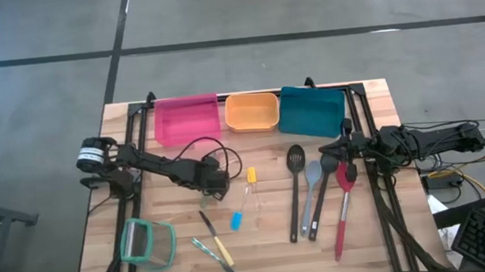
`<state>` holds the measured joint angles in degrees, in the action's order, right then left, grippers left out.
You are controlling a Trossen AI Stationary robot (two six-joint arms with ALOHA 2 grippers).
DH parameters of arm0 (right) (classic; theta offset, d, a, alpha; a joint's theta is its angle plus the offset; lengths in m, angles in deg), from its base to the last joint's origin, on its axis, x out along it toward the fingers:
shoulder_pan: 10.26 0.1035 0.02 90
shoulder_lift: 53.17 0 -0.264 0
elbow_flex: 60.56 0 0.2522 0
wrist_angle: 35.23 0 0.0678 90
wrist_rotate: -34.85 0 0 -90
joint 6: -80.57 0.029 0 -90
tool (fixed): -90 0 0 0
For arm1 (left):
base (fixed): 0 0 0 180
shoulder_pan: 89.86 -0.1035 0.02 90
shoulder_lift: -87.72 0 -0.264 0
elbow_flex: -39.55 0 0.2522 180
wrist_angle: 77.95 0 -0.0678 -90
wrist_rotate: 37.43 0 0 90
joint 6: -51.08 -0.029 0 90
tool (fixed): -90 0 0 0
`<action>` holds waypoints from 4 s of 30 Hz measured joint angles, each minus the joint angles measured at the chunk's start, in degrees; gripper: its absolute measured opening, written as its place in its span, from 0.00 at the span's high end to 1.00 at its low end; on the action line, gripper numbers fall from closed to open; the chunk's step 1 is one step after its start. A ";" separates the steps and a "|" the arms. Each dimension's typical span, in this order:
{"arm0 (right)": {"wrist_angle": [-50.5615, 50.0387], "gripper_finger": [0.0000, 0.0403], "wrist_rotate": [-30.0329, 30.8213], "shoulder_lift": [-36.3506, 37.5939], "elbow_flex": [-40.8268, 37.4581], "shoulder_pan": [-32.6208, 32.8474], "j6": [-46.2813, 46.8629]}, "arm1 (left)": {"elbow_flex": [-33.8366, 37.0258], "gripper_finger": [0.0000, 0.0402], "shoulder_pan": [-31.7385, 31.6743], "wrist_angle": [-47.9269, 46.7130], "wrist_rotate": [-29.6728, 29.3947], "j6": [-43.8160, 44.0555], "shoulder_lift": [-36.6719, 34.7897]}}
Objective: Pick & Place Kitchen Items
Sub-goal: Put the green knife into the red bin
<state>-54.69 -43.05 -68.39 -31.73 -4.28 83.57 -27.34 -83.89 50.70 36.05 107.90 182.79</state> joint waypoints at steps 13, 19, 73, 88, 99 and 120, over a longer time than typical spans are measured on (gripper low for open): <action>-0.02 0.98 0.00 0.00 0.00 0.00 0.00 | 0.00 0.56 0.00 0.57 0.87 -0.35 0.00; -0.02 0.98 0.01 0.00 0.00 0.00 -0.02 | 0.19 0.56 0.00 0.60 0.83 -0.40 0.00; -0.60 0.98 0.02 -1.14 -0.35 0.02 0.02 | -4.92 0.88 -1.01 23.95 -6.15 -40.57 -7.36; -1.05 0.98 0.02 -5.14 -1.01 0.01 0.02 | -4.81 0.88 -5.89 40.44 -5.24 -61.46 -7.32; -0.87 0.98 0.10 -8.00 -1.07 0.00 0.02 | -7.24 0.88 -21.46 17.15 -5.51 -59.81 -9.18; 1.25 0.98 4.59 -8.20 -1.07 0.00 -0.15 | -17.46 0.88 -42.24 -12.49 -10.45 -60.65 -9.22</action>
<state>-53.44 -38.46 -76.59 -32.80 -4.28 83.42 -44.80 -126.12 38.22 25.60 47.25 173.57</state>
